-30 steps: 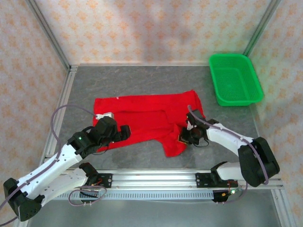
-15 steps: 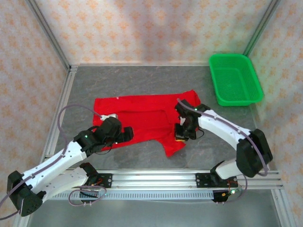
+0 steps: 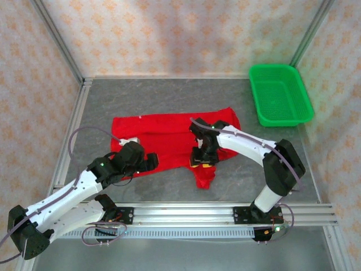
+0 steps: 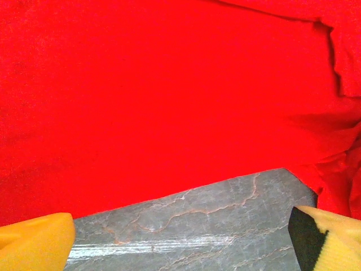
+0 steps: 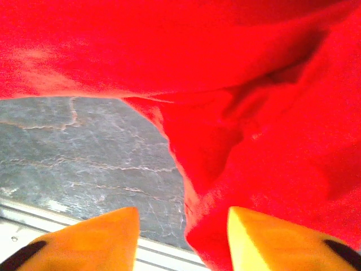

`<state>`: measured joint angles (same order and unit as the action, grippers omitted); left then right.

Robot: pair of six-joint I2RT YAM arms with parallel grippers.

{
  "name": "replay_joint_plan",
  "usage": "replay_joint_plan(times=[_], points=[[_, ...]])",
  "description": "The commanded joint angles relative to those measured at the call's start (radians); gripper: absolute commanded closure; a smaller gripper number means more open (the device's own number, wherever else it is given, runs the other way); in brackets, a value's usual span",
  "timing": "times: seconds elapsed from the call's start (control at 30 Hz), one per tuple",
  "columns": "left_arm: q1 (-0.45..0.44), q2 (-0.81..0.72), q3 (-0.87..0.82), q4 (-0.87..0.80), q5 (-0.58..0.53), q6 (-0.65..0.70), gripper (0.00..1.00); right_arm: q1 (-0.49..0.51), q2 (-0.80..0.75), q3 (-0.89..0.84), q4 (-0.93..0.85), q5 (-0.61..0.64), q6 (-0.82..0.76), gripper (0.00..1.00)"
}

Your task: Fold and stack the t-shirts

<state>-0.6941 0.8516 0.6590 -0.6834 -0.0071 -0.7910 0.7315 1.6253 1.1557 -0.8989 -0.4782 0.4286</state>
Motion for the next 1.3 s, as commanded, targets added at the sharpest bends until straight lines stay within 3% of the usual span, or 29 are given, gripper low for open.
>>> replay_joint_plan(times=[0.0,0.17,0.27,0.33,0.47,0.6,0.77,1.1,1.27], points=[[-0.007,-0.012,-0.015,0.003,-0.006,-0.023,0.01,-0.035,-0.117,-0.056,0.073,-0.022,0.035,0.52],[-0.007,-0.004,-0.022,0.033,0.005,-0.028,0.01,-0.151,-0.32,-0.158,-0.057,0.092,0.031,0.5],[-0.008,0.007,-0.03,0.054,0.012,-0.031,0.01,-0.255,-0.395,-0.258,-0.061,0.046,0.022,0.5],[-0.008,0.013,-0.029,0.06,0.015,-0.031,0.01,-0.293,-0.434,-0.338,0.023,-0.03,0.036,0.5],[-0.008,0.012,-0.029,0.067,0.015,-0.027,0.01,-0.333,-0.496,-0.523,0.372,-0.17,0.118,0.52],[-0.008,-0.003,-0.021,0.044,0.012,-0.02,0.01,-0.352,-0.492,-0.626,0.606,-0.187,0.146,0.52],[-0.008,-0.043,-0.033,0.021,0.004,-0.027,0.01,-0.358,-0.47,-0.67,0.726,-0.223,0.11,0.53],[-0.008,-0.095,-0.058,-0.008,-0.005,-0.038,0.01,-0.359,-0.413,-0.708,0.787,-0.311,0.051,0.58],[-0.008,-0.118,-0.064,-0.028,-0.011,-0.046,0.01,-0.358,-0.498,-0.728,0.727,-0.322,0.018,0.61]])
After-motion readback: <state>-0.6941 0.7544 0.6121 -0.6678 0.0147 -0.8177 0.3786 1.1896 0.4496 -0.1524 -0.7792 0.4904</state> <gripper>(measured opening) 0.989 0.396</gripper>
